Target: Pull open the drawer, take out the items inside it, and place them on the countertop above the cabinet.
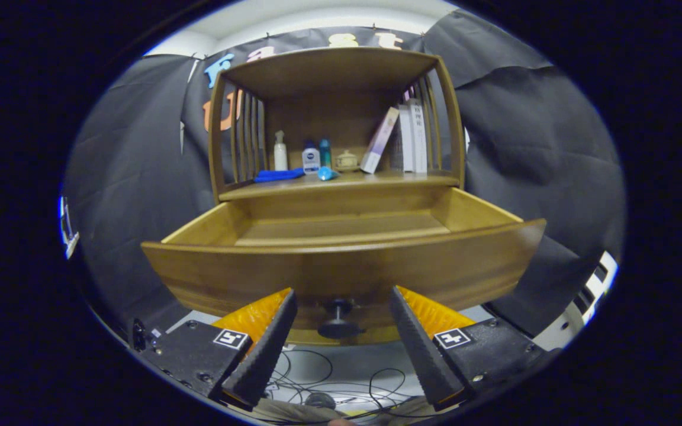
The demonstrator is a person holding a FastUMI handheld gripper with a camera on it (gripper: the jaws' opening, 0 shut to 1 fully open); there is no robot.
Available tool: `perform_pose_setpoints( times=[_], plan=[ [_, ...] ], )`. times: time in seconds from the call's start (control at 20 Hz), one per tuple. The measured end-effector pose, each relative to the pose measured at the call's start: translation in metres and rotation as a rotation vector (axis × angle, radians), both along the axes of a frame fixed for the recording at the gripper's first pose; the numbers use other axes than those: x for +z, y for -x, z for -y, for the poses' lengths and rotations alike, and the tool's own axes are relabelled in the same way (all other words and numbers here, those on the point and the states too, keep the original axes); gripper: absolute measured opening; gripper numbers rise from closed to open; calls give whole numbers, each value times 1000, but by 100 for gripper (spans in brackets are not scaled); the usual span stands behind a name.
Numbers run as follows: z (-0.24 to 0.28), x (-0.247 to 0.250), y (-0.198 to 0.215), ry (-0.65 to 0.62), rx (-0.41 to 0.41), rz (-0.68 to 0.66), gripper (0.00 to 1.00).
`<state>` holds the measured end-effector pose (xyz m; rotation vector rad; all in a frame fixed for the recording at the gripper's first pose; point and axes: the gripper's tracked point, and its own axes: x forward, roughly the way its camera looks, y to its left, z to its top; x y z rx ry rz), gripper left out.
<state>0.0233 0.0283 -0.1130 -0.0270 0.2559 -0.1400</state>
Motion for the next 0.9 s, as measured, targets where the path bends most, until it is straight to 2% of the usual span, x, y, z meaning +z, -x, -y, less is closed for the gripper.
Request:
perform_pose_setpoints(
  times=[0.2, 0.3, 0.35, 0.6, 0.9],
  plan=[
    [0, -16, -15, -5, -39, -15, 99],
    [-15, -22, -20, -38, -18, -14, 99],
    [-16, -22, -21, -30, -12, -8, 96],
    [-10, -17, -28, -65, 8, 8, 95],
    [-8, -8, -67, -92, 39, 12, 95]
  ],
)
